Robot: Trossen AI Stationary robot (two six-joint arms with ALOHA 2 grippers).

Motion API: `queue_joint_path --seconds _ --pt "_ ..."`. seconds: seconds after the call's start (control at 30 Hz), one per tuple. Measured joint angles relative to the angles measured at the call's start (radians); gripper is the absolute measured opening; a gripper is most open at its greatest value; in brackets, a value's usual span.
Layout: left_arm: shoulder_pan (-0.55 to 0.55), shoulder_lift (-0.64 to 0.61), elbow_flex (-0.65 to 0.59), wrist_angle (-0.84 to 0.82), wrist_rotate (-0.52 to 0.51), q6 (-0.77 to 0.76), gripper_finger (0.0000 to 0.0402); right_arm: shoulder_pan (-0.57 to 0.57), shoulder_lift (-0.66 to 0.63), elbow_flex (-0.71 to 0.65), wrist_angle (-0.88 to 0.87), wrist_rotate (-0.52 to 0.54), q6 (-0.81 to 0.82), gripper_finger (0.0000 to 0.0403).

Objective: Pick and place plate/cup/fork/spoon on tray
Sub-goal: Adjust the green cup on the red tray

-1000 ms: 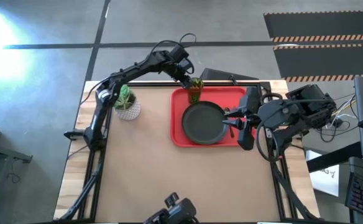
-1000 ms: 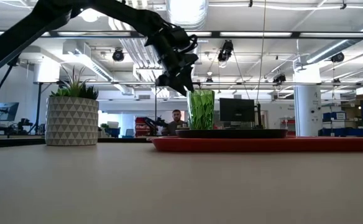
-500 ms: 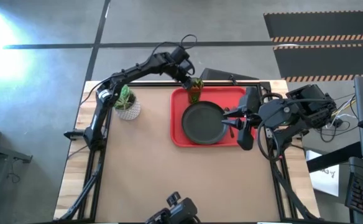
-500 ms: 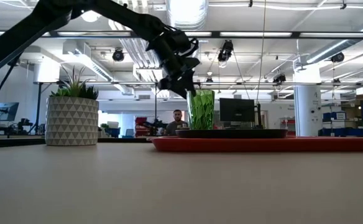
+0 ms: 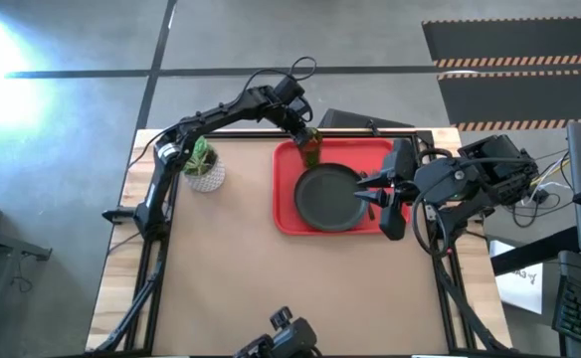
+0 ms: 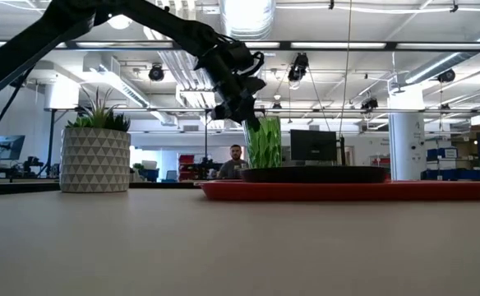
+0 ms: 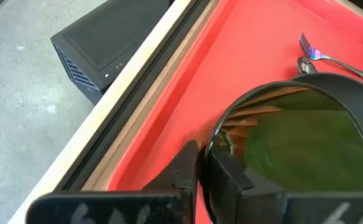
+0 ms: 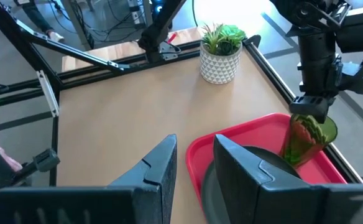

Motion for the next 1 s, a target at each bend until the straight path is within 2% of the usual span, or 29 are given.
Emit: queue_joint_path --seconds 0.33,0.7,1.0 --pt "-0.005 -0.023 0.004 -0.097 0.002 0.008 0.0002 0.0 0.0 0.0 -0.003 0.0 -0.006 0.0095" --pt "0.009 -0.115 0.001 -0.199 -0.098 0.026 0.0001 0.0 0.0 0.0 -0.005 0.0 -0.014 0.0095" --pt "0.029 -0.108 -0.013 -0.229 -0.137 0.027 0.0 0.0 0.0 0.0 -0.004 -0.001 -0.011 0.0095"
